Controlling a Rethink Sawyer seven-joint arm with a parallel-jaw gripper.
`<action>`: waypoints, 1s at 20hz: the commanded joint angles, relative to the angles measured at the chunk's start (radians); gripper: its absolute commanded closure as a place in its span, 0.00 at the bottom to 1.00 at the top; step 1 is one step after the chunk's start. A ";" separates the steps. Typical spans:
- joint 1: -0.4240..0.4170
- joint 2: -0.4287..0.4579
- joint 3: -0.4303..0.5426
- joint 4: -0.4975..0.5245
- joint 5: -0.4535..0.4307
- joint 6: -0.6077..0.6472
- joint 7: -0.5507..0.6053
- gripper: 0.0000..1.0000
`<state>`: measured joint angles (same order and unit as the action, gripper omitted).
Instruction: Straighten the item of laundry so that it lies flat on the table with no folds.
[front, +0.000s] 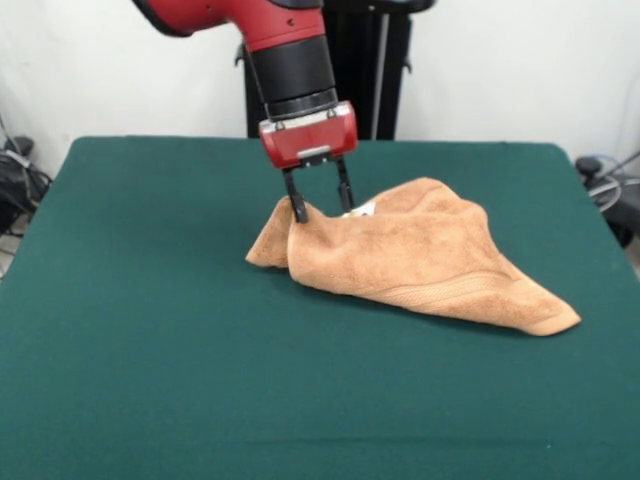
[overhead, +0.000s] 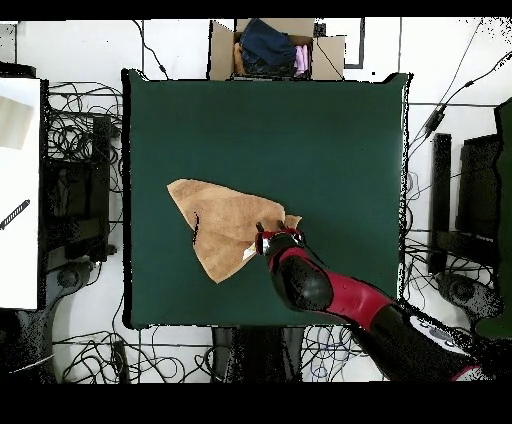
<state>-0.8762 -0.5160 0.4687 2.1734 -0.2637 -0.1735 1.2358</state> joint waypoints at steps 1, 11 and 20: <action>0.065 -0.066 -0.039 -0.079 0.062 0.167 0.157 0.00; 0.201 -0.275 -0.154 -0.109 0.126 0.551 0.141 0.00; 0.247 -0.347 -0.189 -0.161 0.081 0.737 0.143 0.00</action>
<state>-0.6603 -0.7868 0.3260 2.1144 -0.2002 0.4665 1.2358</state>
